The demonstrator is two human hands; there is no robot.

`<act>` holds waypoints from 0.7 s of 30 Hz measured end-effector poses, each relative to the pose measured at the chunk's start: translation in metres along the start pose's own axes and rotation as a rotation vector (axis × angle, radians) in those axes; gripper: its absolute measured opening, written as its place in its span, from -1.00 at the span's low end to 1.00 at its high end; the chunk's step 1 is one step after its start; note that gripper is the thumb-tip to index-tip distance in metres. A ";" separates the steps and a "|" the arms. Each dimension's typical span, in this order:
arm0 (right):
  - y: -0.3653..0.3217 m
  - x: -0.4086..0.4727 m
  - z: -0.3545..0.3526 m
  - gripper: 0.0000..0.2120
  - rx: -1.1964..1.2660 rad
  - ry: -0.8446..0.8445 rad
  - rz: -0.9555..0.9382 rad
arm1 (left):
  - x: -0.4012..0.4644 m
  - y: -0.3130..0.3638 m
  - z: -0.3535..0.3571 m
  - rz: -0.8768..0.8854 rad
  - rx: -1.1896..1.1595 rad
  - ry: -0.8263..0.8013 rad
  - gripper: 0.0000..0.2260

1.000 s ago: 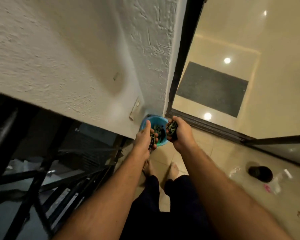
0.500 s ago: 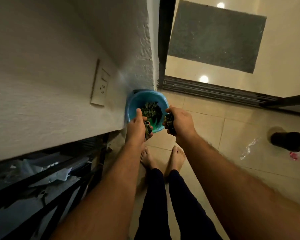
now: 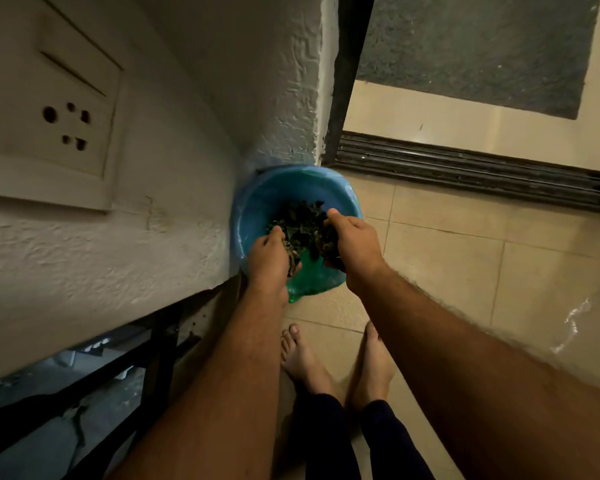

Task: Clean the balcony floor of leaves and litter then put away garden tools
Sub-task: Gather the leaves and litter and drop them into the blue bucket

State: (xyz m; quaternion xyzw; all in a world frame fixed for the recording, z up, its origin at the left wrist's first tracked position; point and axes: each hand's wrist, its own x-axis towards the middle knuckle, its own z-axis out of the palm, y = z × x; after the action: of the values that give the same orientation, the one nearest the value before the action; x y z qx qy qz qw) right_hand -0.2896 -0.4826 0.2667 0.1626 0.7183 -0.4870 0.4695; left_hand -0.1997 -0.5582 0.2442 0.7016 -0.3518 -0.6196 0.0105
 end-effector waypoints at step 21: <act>-0.013 -0.006 0.005 -0.20 0.111 -0.244 0.055 | -0.036 0.032 -0.004 0.056 -0.162 -0.157 -0.33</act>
State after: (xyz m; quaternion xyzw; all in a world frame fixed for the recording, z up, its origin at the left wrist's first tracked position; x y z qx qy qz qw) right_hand -0.2925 -0.4913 0.2785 0.1475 0.6230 -0.5293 0.5568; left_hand -0.2113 -0.5653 0.2908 0.6378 -0.3199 -0.6983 0.0567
